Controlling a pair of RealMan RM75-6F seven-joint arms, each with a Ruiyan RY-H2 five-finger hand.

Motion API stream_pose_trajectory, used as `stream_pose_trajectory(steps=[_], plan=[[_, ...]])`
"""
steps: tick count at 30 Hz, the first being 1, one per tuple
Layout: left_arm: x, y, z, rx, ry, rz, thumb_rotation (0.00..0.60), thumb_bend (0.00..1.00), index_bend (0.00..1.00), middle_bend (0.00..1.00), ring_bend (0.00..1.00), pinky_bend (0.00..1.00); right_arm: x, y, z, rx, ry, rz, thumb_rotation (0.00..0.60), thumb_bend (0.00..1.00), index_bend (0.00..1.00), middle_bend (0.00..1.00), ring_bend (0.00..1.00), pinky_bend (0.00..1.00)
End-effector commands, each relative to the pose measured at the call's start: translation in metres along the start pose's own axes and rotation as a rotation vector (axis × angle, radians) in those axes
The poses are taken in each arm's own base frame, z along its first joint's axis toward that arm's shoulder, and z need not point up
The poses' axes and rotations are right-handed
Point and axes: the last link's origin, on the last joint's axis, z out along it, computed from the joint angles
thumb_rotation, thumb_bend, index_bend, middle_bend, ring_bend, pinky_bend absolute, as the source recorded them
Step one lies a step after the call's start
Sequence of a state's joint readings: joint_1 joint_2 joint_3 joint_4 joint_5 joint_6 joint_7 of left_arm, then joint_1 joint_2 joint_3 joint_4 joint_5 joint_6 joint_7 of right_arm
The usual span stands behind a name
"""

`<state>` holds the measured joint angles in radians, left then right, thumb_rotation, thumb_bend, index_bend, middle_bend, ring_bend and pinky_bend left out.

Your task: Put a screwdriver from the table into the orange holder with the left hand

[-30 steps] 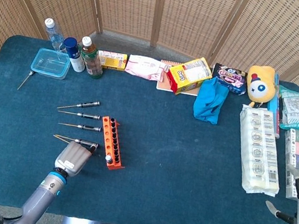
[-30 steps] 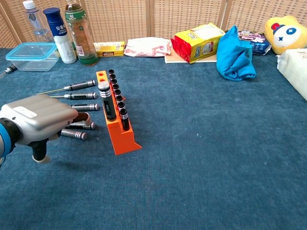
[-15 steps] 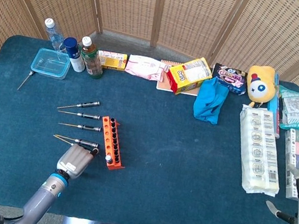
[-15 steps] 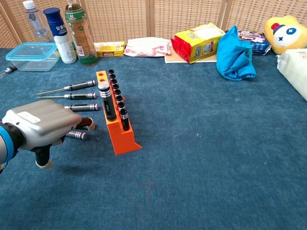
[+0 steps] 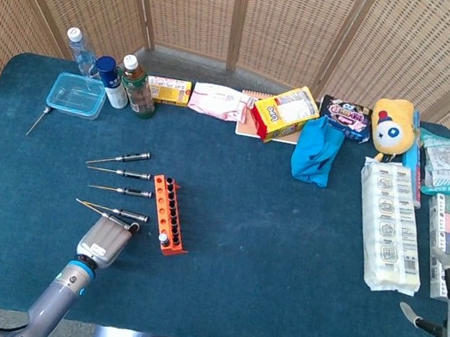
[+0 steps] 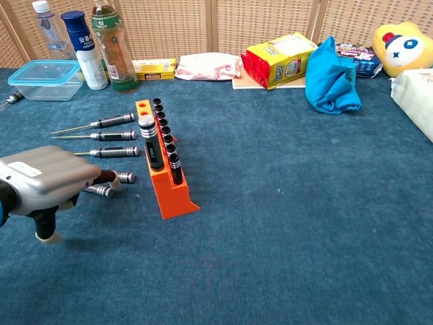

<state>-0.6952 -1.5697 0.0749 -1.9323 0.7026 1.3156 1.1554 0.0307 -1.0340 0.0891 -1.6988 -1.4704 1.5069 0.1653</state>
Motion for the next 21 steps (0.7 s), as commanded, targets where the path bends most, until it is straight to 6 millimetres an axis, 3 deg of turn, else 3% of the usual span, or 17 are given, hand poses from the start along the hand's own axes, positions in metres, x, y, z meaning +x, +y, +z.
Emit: stream_pose_trajectory(steps=[1,21], plan=[[-0.001,-0.006,-0.004,0.001,-0.009,-0.015,0.600,0.16,0.17,1.00,1.00,0.98,0.000,0.000,0.000,0.001,-0.001,0.000,0.600,0.09,0.13,0.04,0.05,0.01],[-0.006,-0.033,-0.030,-0.008,-0.045,-0.030,0.600,0.16,0.17,1.00,1.00,0.97,-0.002,-0.001,-0.001,0.002,-0.008,-0.004,0.600,0.09,0.13,0.04,0.05,0.01]])
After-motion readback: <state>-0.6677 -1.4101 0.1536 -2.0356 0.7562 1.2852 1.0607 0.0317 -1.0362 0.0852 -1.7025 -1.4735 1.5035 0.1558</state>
